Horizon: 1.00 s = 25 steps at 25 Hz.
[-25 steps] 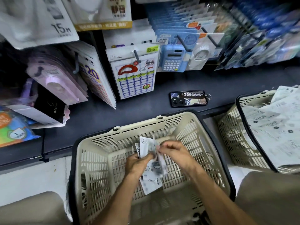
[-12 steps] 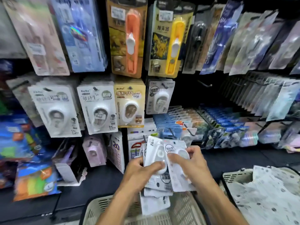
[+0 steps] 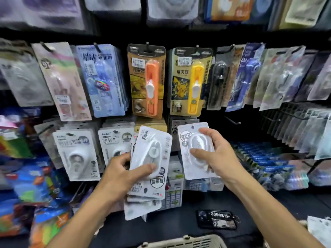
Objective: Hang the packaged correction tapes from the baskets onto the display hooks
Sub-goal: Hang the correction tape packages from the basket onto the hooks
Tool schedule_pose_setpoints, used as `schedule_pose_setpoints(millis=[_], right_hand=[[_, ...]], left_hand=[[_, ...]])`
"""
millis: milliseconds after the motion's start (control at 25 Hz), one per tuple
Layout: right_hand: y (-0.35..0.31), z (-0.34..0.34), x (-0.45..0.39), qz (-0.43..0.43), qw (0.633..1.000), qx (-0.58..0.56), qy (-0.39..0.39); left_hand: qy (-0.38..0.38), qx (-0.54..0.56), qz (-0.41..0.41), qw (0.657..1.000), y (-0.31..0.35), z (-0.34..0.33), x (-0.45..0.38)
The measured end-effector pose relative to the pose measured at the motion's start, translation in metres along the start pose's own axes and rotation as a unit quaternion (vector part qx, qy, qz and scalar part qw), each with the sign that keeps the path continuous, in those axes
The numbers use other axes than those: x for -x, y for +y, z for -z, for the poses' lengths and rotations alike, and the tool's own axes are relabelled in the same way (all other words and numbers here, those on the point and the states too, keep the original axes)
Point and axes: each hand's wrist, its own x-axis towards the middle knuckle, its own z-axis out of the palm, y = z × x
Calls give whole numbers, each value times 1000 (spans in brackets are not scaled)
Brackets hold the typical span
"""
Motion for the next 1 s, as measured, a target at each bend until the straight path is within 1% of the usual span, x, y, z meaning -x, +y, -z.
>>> schedule_pose_setpoints(millis=[80, 200, 280, 360, 400, 440, 480, 520, 560, 600, 640, 680, 720, 760, 880, 1000], right_hand=[[1, -3, -6, 23, 1000, -3, -14], [4, -6, -12, 25, 1000, -4, -16], [10, -4, -12, 2, 1000, -25, 11], [12, 0, -8, -31, 998, -12, 57], [12, 1, -6, -41, 996, 23, 70], [12, 1, -4, -37, 992, 89, 75], [11, -2, -2, -17, 981, 173, 83], [9, -5, 1, 9, 970, 226, 90], [6, -10, 5, 28, 975, 208, 78], [-1, -16, 9, 21, 993, 110, 26], [-9, -23, 14, -11, 998, -31, -56], [-15, -27, 18, -51, 981, -136, -125], [-18, -31, 19, -79, 966, -185, -163], [-21, -33, 21, -97, 959, -202, -173], [-20, -34, 24, -122, 957, -225, -138], [-18, -28, 27, -129, 958, -215, -138]], left_hand=[[0, 22, 4, 1000, 0, 0, -5], [-14, 58, 2, 998, 2, -6, -7], [-19, 84, 3, 996, 3, -10, -8], [-19, 101, -3, 995, 3, -12, -8], [-17, 105, -5, 994, 3, -13, -8], [-16, 108, -2, 994, 3, -15, -8], [-19, 109, 4, 994, 3, -18, -10], [-27, 107, 13, 994, 3, -19, -10], [-41, 101, 18, 994, 3, -21, -10], [-60, 92, 19, 994, 4, -22, -10], [-80, 80, 18, 993, 4, -23, -9], [-97, 72, 17, 993, 5, -24, -6], [-108, 71, 20, 991, 6, -24, -4], [-117, 76, 26, 990, 7, -24, -3], [-136, 92, 55, 985, 9, -18, 0], [-149, 84, 64, 983, 9, -13, 0]])
